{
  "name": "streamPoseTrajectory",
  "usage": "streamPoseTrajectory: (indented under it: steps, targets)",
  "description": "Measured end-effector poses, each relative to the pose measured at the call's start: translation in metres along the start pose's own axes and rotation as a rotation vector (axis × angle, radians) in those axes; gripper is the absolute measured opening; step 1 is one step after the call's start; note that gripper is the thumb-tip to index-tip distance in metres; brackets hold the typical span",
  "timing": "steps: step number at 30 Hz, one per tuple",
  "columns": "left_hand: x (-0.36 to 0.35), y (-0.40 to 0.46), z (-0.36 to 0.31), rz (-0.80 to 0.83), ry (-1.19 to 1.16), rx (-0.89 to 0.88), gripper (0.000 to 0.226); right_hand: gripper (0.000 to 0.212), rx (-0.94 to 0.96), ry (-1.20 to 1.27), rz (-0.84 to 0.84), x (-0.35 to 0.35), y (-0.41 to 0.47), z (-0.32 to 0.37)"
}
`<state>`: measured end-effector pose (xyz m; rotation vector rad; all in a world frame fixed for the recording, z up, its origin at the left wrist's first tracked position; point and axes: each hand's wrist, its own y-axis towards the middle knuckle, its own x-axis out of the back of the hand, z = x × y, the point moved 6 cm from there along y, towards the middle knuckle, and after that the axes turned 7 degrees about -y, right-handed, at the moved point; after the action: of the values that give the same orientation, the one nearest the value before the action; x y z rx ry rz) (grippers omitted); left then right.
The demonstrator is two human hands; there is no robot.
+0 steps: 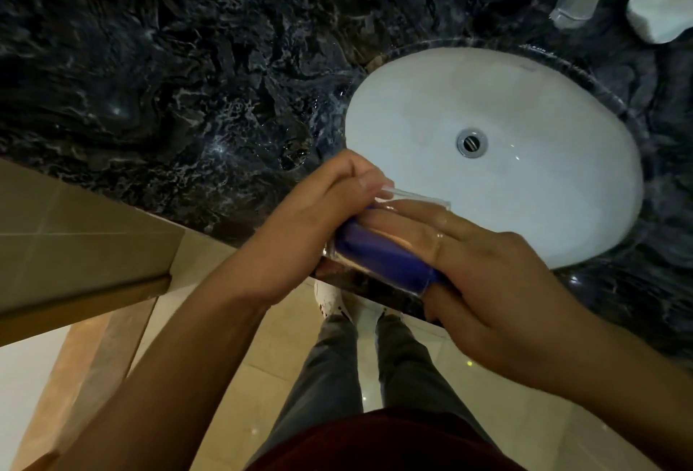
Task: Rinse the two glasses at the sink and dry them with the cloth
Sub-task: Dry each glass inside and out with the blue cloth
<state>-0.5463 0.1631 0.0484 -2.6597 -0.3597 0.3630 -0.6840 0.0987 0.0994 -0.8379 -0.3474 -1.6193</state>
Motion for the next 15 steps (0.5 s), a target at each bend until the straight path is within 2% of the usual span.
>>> streamPoseTrajectory:
  steps: [3, 7, 9, 12, 15]
  targets:
    - [-0.003, -0.007, -0.011, -0.009, 0.038, -0.147, 0.02, 0.057, -0.027, 0.455, -0.011, 0.003, -0.006, -0.004]
    - [-0.007, -0.021, -0.032, 0.007, 0.218, -0.359, 0.021, 0.054, -0.311, 1.441, 0.251, -0.016, -0.013, -0.016]
    - [-0.013, -0.027, -0.046, 0.08, 0.243, -0.486, 0.03, 0.046, -0.259, 1.869, 0.347, -0.018, -0.015, 0.001]
    - [-0.018, -0.031, -0.062, 0.181, 0.288, -0.671, 0.041, 0.049, -0.198, 2.188, 0.353, -0.021, -0.021, 0.022]
    - [-0.016, -0.03, -0.062, 0.211, 0.313, -0.718, 0.045, 0.054, -0.165, 2.261, 0.328, -0.023, -0.03, 0.036]
